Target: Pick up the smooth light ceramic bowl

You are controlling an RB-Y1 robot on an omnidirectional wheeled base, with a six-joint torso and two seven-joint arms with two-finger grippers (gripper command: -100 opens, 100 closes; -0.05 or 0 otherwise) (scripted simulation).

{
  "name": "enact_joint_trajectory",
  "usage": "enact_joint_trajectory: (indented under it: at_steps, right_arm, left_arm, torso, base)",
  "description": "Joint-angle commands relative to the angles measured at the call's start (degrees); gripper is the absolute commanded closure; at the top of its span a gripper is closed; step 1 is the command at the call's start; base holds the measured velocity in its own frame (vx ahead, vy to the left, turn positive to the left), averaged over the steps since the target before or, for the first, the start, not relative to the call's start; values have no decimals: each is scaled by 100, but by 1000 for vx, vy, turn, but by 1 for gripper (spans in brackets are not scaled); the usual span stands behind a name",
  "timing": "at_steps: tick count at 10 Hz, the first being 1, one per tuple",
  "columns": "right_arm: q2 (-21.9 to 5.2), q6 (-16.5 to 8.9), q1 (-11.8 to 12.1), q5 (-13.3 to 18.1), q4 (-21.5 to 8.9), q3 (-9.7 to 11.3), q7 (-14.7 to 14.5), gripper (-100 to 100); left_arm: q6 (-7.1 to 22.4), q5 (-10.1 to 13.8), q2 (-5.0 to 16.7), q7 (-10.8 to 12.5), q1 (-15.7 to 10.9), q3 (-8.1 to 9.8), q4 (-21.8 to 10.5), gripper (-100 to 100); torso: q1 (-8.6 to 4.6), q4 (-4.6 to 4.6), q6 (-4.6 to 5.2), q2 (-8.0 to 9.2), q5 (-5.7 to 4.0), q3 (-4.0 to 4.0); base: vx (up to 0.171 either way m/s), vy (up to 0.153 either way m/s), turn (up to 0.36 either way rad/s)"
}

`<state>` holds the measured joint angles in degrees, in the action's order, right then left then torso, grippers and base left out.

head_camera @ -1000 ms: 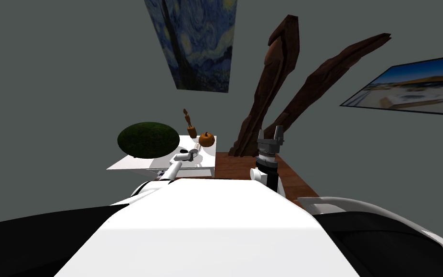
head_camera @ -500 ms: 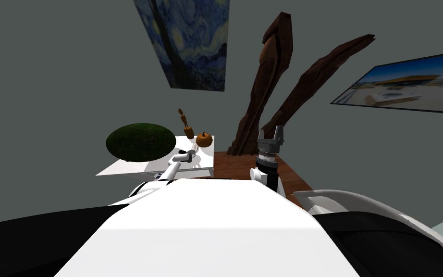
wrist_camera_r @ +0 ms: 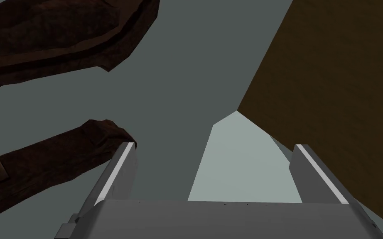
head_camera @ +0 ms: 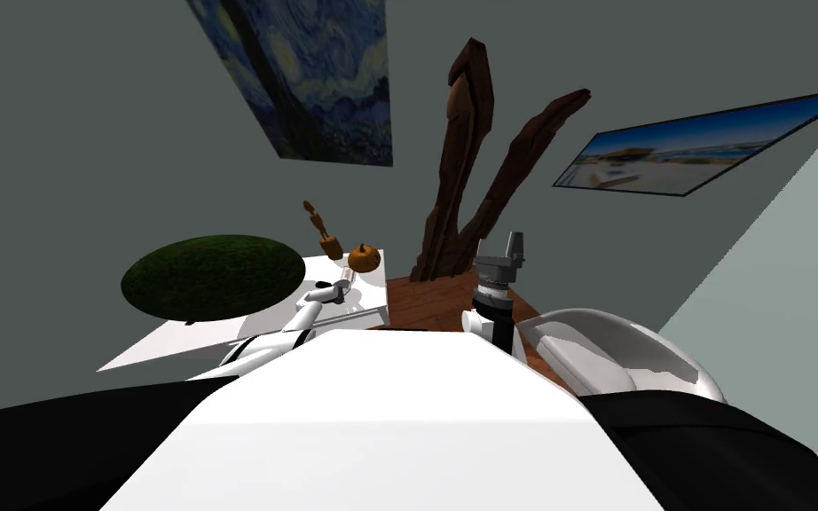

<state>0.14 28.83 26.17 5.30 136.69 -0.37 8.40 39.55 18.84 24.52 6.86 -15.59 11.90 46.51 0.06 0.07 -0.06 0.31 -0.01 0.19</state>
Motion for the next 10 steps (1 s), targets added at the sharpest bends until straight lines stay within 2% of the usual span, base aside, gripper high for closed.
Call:
enact_joint_trajectory:
  at_steps: [1, 2, 3, 6, 7, 8, 10]
  right_arm:
    - [0, 0, 0, 0, 0, 0, 0, 0]
    - [0, 0, -1, 0, 0, 1, 0, 0]
    - [0, 0, -1, 0, 0, 1, 0, 0]
    - [0, 0, -1, 0, 0, 1, 0, 0]
    - [0, 0, -1, 0, 0, 0, 0, 0]
    - [0, 0, 1, 0, 0, -1, 0, 0]
    - [-1, 0, 1, 0, 0, -1, 0, 0]
  left_arm:
    - [-134, 73, 121, 16, -31, 129, -286, -100]
    - [-258, 156, 231, 10, -38, 242, -464, -100]
    - [-258, 156, 231, 10, -38, 242, -525, -100]
    - [-629, 406, 563, -8, -59, 580, -1186, -100]
    - [-624, 388, 515, -65, -169, 501, -1245, -100]
    - [-662, 394, 525, -65, -181, 512, -1286, 100]
    - [-652, 397, 520, -61, -175, 514, -1287, 100]
  torso:
    - [0, 0, 0, 0, 0, 0]
    - [-1, -1, 5, -5, 0, -3]
    - [-1, 0, 7, -4, 0, -2]
    - [-3, 0, 7, -1, 0, -1]
    - [0, 1, 4, 1, 0, 1]
    - [5, -2, -2, -11, 1, -6]
    - [6, -3, 3, -27, -2, -15]
  base:
    - [-55, -8, -221]
    - [-64, -4, -416]
    - [-53, 5, -145]
    - [-73, -11, -356]
    - [-35, 2, -60]
    - [-7, 0, 12]
    - [-3, -2, 3]
